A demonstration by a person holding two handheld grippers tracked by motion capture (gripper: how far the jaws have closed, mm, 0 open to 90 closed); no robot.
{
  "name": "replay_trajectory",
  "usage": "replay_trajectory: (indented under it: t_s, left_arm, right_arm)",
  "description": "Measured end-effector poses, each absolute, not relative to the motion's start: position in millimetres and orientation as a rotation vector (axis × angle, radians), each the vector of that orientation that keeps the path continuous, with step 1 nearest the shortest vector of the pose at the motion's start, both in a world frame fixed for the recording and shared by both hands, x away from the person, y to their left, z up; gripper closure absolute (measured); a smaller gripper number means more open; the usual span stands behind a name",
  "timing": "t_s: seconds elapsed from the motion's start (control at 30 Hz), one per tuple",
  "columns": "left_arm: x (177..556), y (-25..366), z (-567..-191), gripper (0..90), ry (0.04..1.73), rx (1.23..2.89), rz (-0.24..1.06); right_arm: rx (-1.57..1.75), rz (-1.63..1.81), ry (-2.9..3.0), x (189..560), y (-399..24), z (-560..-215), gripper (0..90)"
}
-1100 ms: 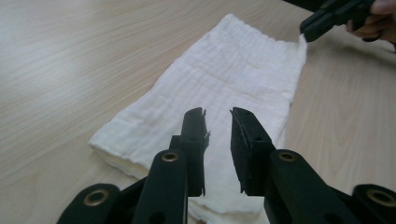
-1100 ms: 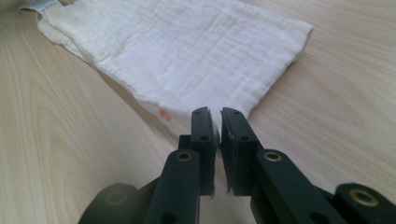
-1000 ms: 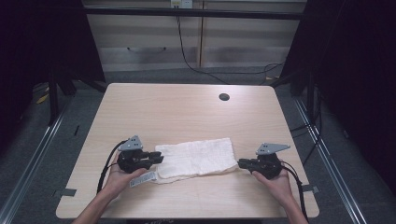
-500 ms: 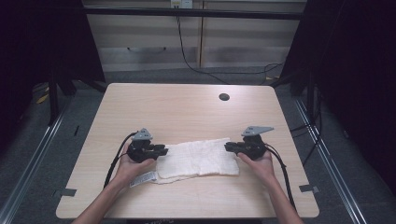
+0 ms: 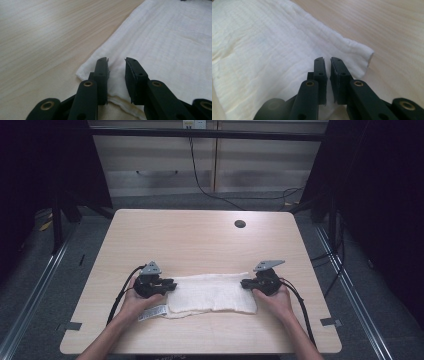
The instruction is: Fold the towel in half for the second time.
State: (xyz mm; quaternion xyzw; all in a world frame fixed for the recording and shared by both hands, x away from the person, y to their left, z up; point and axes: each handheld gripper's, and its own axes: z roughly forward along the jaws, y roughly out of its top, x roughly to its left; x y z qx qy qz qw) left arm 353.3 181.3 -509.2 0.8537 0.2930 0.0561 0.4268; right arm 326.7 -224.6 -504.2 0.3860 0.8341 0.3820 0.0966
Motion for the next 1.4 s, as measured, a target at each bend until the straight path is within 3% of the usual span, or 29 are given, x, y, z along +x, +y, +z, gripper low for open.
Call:
replay_trajectory:
  t_s: [0.3, 0.43, 0.73, 1.07, 1.2, 1.33, 1.4]
  left_arm:
    - [331.7, 176.5, -505.9, 70.2, 0.665, 2.18, 0.115]
    - [329.6, 178.2, -506.7, 70.2, 0.659, 2.175, 0.111]
    - [333.6, 178.2, -508.5, 70.6, 0.661, 2.155, 0.111]
    - [334.0, 178.2, -508.7, 70.5, 0.669, 2.151, 0.109]
    - [332.8, 177.3, -508.4, 70.5, 0.654, 2.161, 0.133]
    - [332.6, 177.3, -508.4, 70.5, 0.656, 2.161, 0.133]
    - [332.1, 177.1, -508.4, 70.4, 0.653, 2.164, 0.134]
  right_arm:
    - [1.108, 1.1, 2.536, 285.4, -223.9, -499.4, 82.4]
    - [1.104, 1.112, 2.543, 271.8, -225.3, -497.1, 77.2]
    - [1.16, 1.223, 2.38, 297.4, -244.5, -478.6, 73.6]
    - [1.187, 1.189, 2.469, 314.3, -241.6, -500.2, 67.5]
    - [1.192, 1.181, 2.489, 315.4, -242.8, -504.7, 70.8]
    - [1.172, 1.203, 2.509, 314.5, -241.5, -506.1, 83.4]
    - [1.166, 1.207, 2.514, 313.3, -240.2, -506.1, 85.5]
